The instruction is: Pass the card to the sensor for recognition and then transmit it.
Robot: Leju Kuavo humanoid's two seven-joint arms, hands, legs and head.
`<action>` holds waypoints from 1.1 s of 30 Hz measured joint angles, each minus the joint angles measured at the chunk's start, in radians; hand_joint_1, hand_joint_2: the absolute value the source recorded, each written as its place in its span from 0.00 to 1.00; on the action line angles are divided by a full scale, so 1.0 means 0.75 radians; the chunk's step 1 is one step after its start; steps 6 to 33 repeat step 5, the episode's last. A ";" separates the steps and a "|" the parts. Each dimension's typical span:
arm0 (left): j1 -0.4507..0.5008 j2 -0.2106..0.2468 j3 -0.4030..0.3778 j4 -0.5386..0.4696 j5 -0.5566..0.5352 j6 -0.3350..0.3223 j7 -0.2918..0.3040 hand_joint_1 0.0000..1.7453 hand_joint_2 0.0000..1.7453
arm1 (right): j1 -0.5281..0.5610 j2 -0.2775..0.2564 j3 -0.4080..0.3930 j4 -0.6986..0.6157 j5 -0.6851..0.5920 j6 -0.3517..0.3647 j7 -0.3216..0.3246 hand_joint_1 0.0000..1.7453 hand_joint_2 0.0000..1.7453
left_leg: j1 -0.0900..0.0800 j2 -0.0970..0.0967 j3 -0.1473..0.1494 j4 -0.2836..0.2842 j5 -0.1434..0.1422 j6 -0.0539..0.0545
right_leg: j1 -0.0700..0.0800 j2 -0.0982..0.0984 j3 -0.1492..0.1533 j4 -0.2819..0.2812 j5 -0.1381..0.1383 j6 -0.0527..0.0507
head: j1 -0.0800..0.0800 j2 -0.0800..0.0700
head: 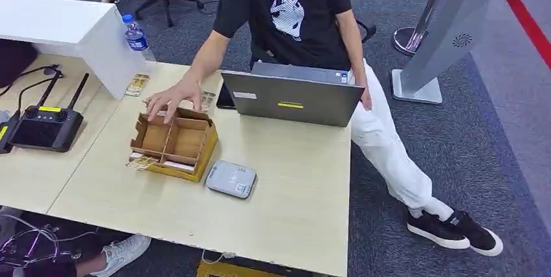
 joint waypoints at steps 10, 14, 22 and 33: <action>-0.006 0.000 0.025 0.030 0.000 0.002 0.001 0.00 1.00 | -0.001 0.000 -0.002 0.000 0.000 0.000 0.000 0.00 1.00 | 0.000 0.000 0.000 0.000 0.000 0.000 | 0.000 0.000 0.000 0.000 0.000 0.000 | 0.000 0.000; -0.006 0.000 0.025 0.030 0.000 0.002 0.001 0.00 1.00 | -0.001 0.000 -0.002 0.000 0.000 0.000 0.000 0.00 1.00 | 0.000 0.000 0.000 0.000 0.000 0.000 | 0.000 0.000 0.000 0.000 0.000 0.000 | 0.000 0.000; -0.006 0.000 0.025 0.030 0.000 0.002 0.001 0.00 1.00 | -0.001 0.000 -0.002 0.000 0.000 0.000 0.000 0.00 1.00 | 0.000 0.000 0.000 0.000 0.000 0.000 | 0.000 0.000 0.000 0.000 0.000 0.000 | 0.000 0.000; -0.006 0.000 0.025 0.030 0.000 0.002 0.001 0.00 1.00 | -0.001 0.000 -0.002 0.000 0.000 0.000 0.000 0.00 1.00 | 0.000 0.000 0.000 0.000 0.000 0.000 | 0.000 0.000 0.000 0.000 0.000 0.000 | 0.000 0.000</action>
